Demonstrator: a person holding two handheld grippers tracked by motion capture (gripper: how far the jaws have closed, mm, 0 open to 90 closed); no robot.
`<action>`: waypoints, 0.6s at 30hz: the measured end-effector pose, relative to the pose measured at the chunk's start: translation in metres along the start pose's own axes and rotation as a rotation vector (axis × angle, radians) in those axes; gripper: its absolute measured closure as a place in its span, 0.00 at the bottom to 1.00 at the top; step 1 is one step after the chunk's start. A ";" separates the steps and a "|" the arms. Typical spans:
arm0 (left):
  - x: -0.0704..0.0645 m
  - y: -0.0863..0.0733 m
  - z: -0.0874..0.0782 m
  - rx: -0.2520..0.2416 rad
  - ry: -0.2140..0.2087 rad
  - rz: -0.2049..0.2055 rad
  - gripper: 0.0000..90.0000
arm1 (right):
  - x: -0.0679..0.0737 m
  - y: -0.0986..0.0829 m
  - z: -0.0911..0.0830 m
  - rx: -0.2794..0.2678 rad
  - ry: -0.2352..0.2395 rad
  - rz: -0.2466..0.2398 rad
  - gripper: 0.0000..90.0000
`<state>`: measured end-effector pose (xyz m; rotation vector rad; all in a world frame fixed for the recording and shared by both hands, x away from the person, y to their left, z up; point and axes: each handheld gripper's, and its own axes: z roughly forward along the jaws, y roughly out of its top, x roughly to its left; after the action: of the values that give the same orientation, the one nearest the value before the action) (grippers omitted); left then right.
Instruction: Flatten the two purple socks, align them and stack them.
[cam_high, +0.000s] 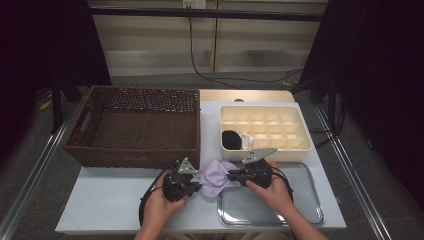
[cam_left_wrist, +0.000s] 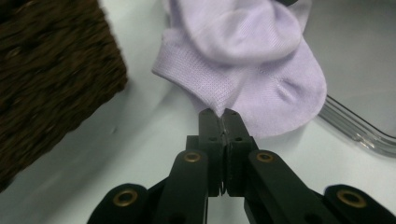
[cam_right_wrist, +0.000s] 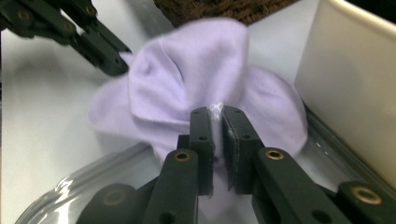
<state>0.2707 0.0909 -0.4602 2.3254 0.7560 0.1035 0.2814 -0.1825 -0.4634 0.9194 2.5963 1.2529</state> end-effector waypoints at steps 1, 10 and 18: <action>0.001 -0.001 -0.001 -0.004 0.002 -0.008 0.99 | -0.001 -0.001 -0.001 0.001 -0.003 0.001 0.92; 0.006 0.000 -0.005 -0.023 0.016 -0.001 0.98 | -0.004 0.005 -0.014 -0.025 -0.020 -0.012 0.86; 0.004 0.001 -0.001 -0.019 -0.007 0.017 0.98 | 0.013 0.035 0.011 -0.018 0.005 -0.109 0.72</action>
<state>0.2742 0.0924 -0.4595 2.3137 0.7283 0.1091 0.2913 -0.1510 -0.4430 0.7613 2.5961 1.2495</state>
